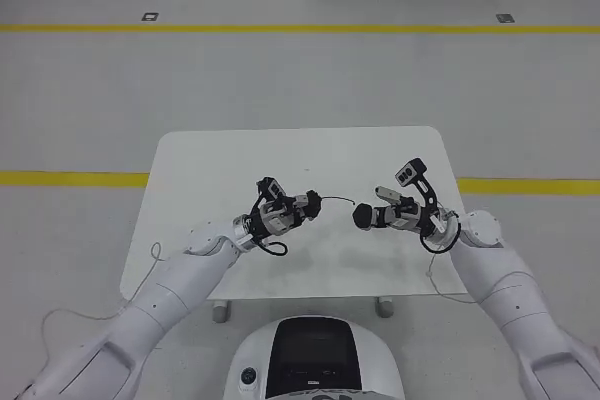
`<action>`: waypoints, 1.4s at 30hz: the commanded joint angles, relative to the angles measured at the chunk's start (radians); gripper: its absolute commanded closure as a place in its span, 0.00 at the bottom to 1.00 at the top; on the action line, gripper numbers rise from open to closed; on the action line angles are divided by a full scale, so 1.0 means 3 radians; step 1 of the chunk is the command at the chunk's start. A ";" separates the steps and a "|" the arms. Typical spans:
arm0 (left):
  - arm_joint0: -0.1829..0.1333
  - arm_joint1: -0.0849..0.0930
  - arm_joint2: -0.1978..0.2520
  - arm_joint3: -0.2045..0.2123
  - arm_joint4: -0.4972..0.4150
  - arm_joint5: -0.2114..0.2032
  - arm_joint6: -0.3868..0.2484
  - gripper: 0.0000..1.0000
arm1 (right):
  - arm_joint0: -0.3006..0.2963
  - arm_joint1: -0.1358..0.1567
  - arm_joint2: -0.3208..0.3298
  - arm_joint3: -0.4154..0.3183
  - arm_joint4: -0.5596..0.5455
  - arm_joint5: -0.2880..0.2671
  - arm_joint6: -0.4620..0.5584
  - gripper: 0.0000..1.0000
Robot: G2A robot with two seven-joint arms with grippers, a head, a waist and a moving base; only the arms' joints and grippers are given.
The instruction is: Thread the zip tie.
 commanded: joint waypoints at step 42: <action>0.0259 -0.0074 -0.0279 -0.0121 0.0105 0.0148 0.0055 1.00 | -0.0020 -0.0183 -0.0027 0.0132 0.0377 0.0001 0.0079 0.86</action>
